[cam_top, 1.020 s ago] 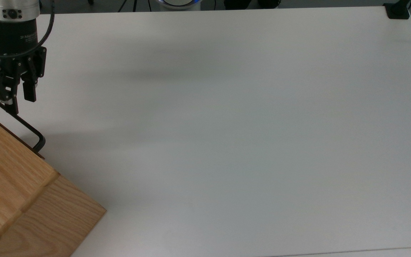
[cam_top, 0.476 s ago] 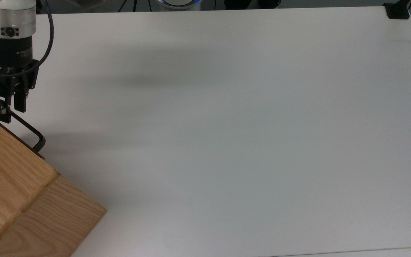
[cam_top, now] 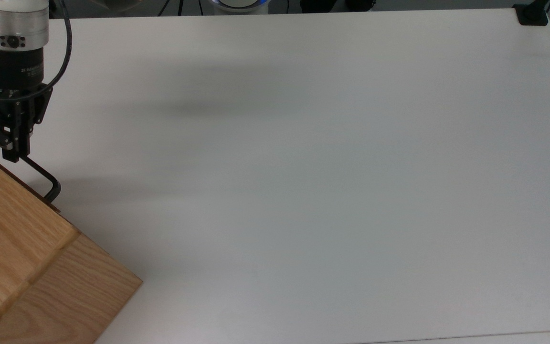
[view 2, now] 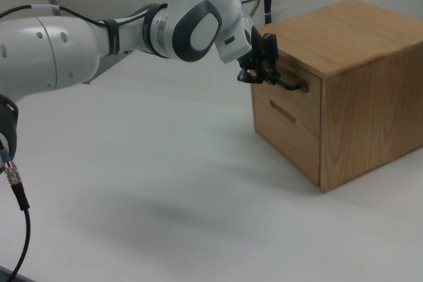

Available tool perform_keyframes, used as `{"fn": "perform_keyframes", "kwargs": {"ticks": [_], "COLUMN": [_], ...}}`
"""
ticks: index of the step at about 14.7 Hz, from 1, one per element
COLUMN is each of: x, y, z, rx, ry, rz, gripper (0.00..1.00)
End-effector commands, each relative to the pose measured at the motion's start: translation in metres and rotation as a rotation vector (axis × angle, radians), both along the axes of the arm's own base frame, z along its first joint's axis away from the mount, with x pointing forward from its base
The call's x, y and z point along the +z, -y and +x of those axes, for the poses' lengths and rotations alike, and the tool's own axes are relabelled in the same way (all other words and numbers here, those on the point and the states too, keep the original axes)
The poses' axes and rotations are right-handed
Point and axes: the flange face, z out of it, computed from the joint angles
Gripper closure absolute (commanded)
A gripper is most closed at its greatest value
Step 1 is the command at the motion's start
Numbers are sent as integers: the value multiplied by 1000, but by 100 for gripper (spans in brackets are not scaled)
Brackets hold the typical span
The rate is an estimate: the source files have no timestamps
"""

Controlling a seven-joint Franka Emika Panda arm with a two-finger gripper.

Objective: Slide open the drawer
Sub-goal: 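Close the gripper around the black drawer handle, then pull the handle straight out of the cabinet, sliding the drawer open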

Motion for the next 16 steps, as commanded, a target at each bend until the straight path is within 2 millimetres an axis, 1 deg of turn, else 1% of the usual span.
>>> {"fn": "perform_keyframes", "kwargs": {"ticks": [1, 2, 3, 4, 7, 8, 11, 13, 16], "x": [22, 27, 23, 28, 25, 31, 35, 29, 27], "y": [-13, -23, -26, -27, -33, -41, -44, -55, -69], "z": [-8, -7, -9, -12, -14, -16, -23, -26, -30], "rx": [67, 93, 115, 121, 141, 163, 171, 198, 223], "ry": [-20, -17, -32, -29, -61, -68, -111, -164, -219], "rz": [-36, -36, -40, -42, -37, -35, -21, -5, 17], "gripper": [100, 100, 100, 100, 100, 100, 100, 100, 100]}}
